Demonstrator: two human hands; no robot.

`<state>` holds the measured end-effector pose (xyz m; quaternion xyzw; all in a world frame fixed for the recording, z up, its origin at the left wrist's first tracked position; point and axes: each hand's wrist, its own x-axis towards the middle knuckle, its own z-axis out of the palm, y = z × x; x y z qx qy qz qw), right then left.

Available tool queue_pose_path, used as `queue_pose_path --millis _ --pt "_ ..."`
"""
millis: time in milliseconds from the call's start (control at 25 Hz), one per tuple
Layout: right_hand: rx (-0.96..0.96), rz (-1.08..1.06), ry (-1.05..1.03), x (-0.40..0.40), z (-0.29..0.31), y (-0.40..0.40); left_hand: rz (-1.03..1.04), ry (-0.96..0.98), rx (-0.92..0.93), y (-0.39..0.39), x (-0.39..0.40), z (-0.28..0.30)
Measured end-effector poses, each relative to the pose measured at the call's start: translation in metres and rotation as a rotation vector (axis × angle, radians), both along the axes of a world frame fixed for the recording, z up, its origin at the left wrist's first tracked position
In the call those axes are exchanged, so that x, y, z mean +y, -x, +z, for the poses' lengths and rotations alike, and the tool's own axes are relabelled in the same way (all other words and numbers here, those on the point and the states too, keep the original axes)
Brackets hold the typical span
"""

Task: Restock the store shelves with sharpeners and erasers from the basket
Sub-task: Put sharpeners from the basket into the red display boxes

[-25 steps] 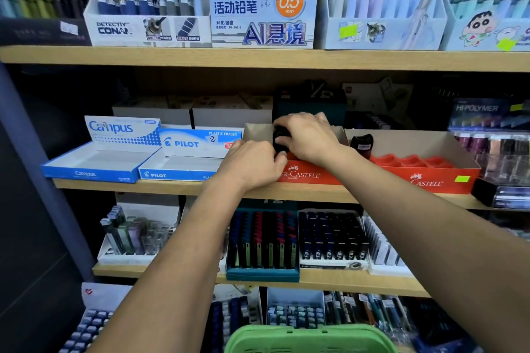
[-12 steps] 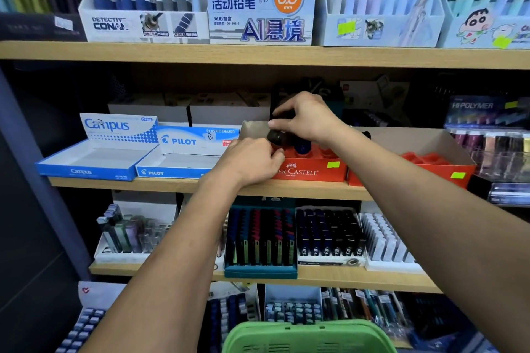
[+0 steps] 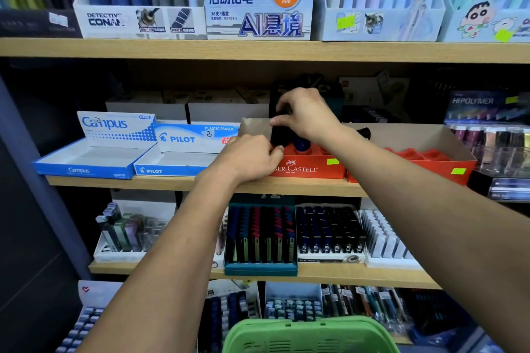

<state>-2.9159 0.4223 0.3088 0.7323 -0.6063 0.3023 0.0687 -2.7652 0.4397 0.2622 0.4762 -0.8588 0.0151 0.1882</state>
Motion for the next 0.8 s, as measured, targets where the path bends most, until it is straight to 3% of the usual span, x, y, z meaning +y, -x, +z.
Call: queue_pose_path --millis 240,480,640,800 --pt "0.117 0.021 -0.099 -0.003 -0.003 -0.004 0.021 0.001 -0.025 0.001 0.005 0.002" --pt "-0.079 0.024 -0.218 0.004 0.006 0.005 0.014 -0.047 -0.012 -0.002 0.008 0.005" --pt "-0.044 -0.011 -0.235 -0.002 0.001 0.001 0.016 -0.078 0.000 -0.003 0.009 0.007" --pt "-0.360 0.002 -0.218 -0.001 0.012 0.004 0.024 -0.066 -0.010 -0.002 0.012 0.008"
